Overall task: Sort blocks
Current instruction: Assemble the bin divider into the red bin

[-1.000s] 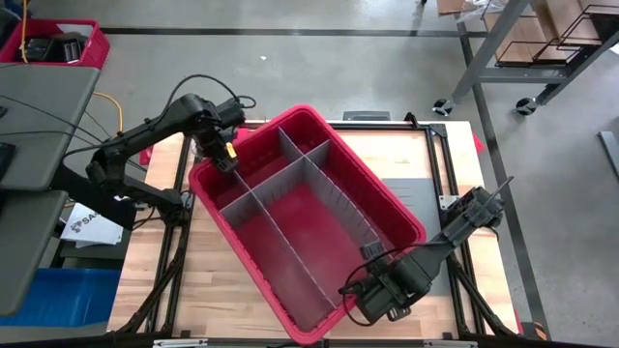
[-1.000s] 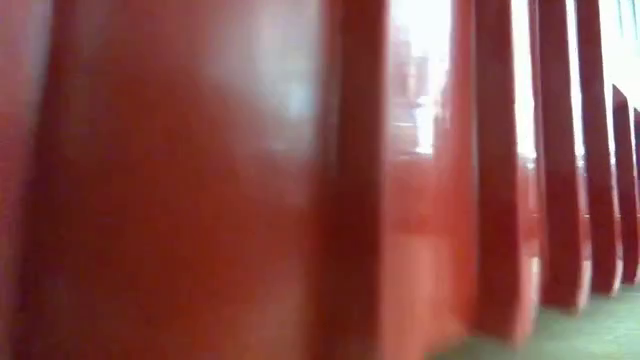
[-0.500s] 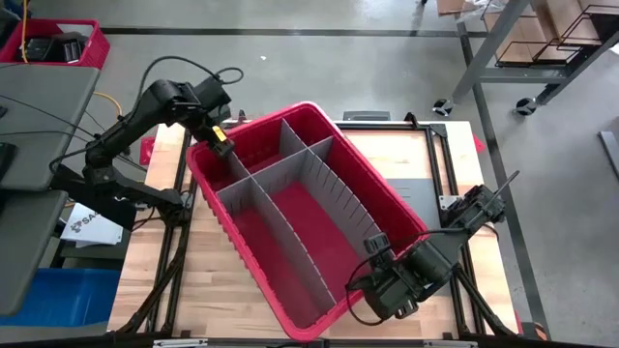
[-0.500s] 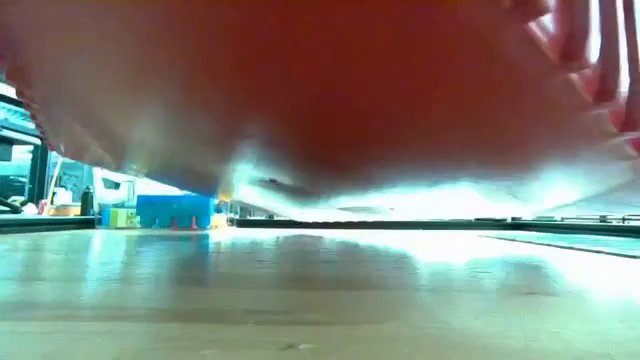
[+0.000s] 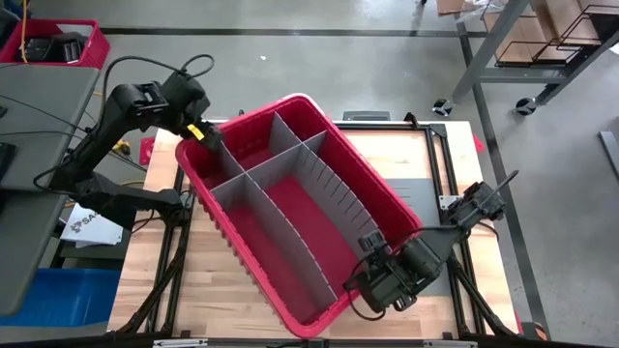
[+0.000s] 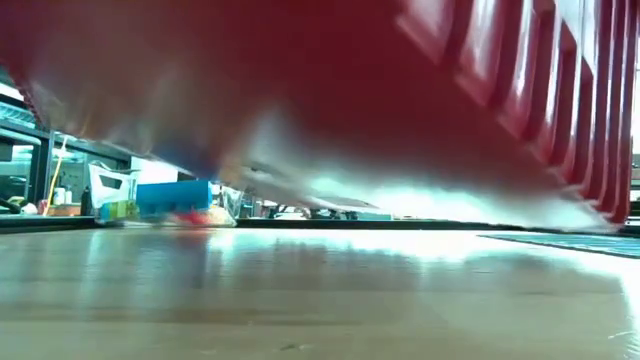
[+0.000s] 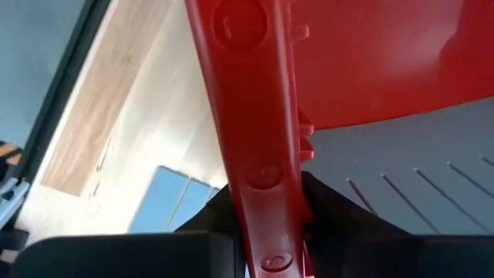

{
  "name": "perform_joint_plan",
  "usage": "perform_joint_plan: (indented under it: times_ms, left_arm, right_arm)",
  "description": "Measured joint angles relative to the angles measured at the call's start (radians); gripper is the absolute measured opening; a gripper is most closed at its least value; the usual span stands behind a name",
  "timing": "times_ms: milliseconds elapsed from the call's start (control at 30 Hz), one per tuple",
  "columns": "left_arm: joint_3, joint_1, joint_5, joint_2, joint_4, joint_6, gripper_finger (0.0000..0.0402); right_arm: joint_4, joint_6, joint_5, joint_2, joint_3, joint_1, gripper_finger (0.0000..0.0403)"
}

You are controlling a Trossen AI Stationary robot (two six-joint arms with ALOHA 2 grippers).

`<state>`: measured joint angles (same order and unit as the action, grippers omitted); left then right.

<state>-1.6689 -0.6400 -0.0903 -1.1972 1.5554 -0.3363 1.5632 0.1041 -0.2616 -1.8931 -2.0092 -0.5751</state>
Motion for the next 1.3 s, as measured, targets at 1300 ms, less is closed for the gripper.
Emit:
perform_joint_plan:
  times_ms: [1300]
  left_arm:
    - [0.004, 0.145, 0.323, -0.060, -0.428, 0.018, 0.0098]
  right_arm:
    - [0.001, 0.379, -0.012, 0.085, -0.232, 0.091, 0.0173]
